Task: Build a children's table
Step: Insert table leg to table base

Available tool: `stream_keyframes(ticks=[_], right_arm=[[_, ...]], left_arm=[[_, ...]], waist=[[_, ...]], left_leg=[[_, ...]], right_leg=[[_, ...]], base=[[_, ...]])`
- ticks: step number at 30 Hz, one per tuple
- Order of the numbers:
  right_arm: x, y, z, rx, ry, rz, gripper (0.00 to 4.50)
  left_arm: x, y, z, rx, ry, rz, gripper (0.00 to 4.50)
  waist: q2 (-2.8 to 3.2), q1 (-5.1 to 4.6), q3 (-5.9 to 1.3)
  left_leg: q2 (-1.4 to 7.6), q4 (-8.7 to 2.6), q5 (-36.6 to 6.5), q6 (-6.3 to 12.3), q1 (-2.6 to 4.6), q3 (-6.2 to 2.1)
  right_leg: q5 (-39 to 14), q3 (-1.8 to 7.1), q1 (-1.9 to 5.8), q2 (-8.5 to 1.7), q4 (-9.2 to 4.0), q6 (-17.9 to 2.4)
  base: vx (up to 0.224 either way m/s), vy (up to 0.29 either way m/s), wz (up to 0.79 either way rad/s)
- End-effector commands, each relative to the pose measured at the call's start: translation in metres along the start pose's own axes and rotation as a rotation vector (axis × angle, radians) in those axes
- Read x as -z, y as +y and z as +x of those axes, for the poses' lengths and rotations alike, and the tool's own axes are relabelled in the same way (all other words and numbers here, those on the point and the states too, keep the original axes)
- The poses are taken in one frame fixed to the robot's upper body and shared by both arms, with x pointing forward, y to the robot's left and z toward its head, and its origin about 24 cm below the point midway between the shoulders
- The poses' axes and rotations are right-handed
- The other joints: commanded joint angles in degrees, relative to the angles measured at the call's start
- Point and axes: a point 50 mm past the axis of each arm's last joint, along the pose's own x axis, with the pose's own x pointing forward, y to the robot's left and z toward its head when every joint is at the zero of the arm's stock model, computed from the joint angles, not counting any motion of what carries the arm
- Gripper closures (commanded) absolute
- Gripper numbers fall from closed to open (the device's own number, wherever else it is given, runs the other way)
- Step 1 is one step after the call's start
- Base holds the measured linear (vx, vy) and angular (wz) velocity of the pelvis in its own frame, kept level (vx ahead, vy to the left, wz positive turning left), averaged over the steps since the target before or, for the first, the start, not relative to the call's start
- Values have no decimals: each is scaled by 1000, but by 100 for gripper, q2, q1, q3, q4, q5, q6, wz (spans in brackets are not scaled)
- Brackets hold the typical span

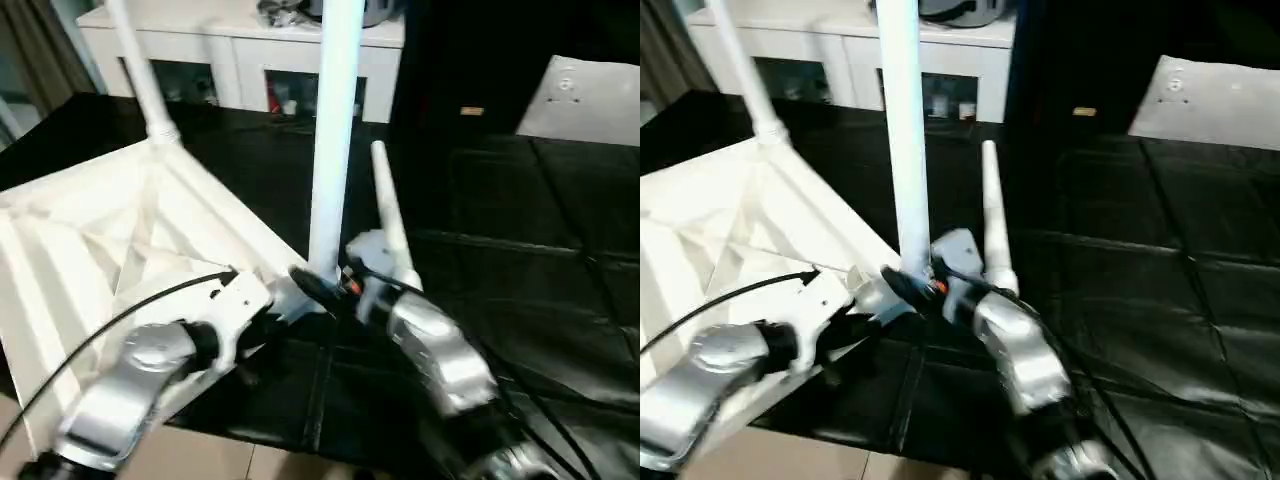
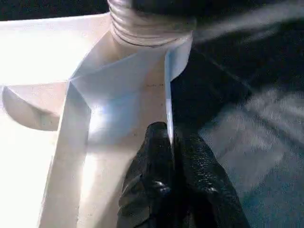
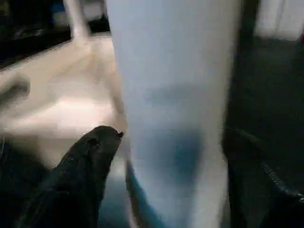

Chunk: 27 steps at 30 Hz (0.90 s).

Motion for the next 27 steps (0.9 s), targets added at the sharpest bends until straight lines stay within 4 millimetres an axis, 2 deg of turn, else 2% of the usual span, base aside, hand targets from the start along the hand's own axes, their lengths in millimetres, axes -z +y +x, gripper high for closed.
stream_keyframes(ticks=[1,4,5,6,9,13,19,20,23,24,25,27], right_arm=[[-4,5,0,-59,-2,-3,36],[-7,3,-11,-83,0,-22,18],[-10,1,-19,-105,9,-41,8],[-10,1,-19,-105,9,-41,3],[-18,-3,-33,-161,22,-91,3],[-26,-8,-42,-223,58,-134,3],[-30,-12,-44,-291,121,-178,3],[-31,-12,-43,-324,130,-173,3],[-31,-13,-41,-369,150,-179,3],[-31,-15,-39,-387,161,-174,19],[-31,-15,-39,-387,161,-174,37],[-33,-17,-36,-409,174,-161,40]], left_arm=[[-15,12,-9,-6,-59,86,450],[-10,15,-11,55,-44,115,450],[-9,17,-13,90,-40,131,450],[-9,17,-13,90,-40,131,450],[-6,16,-15,213,-42,165,450],[-7,12,-11,319,-60,196,450],[-8,10,-6,411,-56,255,450],[-9,10,-5,429,-56,266,450],[-11,10,-3,446,-53,284,450],[-11,11,-2,448,-47,294,450],[-11,11,-2,448,-47,294,450],[-10,14,-1,448,-43,300,450]], waist=[[54,26,-261],[70,36,-259],[43,67,-261],[48,75,-270],[38,138,-272],[34,200,-280],[31,307,-295],[12,303,-296],[29,307,-313],[-10,306,-319],[7,308,-331],[-9,304,-335]], left_leg=[[324,-476,-724,448,-107,-79],[337,-474,-638,444,-104,-80],[329,-468,-544,454,-101,-71],[338,-464,-531,451,-89,-65],[344,-461,-430,469,-78,-60],[350,-449,-403,446,-63,-43],[365,-446,-404,355,-42,-24],[359,-441,-400,363,-51,-19],[364,-428,-288,363,-63,-26],[358,-423,-230,383,-70,-24],[362,-413,-151,390,-72,-24],[355,-406,-92,421,-83,-23]], right_leg=[[-2031,434,342,-547,-432,-688],[-1894,425,340,-544,-407,-716],[-1880,441,351,-551,-398,-688],[-1842,443,345,-558,-389,-695],[-1695,440,340,-551,-376,-739],[-1602,449,347,-563,-359,-786],[-1581,449,347,-571,-333,-825],[-1578,449,353,-571,-339,-818],[-1426,444,368,-572,-308,-863],[-1354,442,374,-572,-292,-900],[-1254,444,380,-576,-273,-940],[-1194,439,393,-574,-266,-964]], base=[[0,0,0],[0,0,0],[0,0,0],[0,0,0],[0,0,0],[0,0,0],[0,0,0],[0,0,0],[0,0,0],[0,0,0],[0,0,0],[0,0,0]])
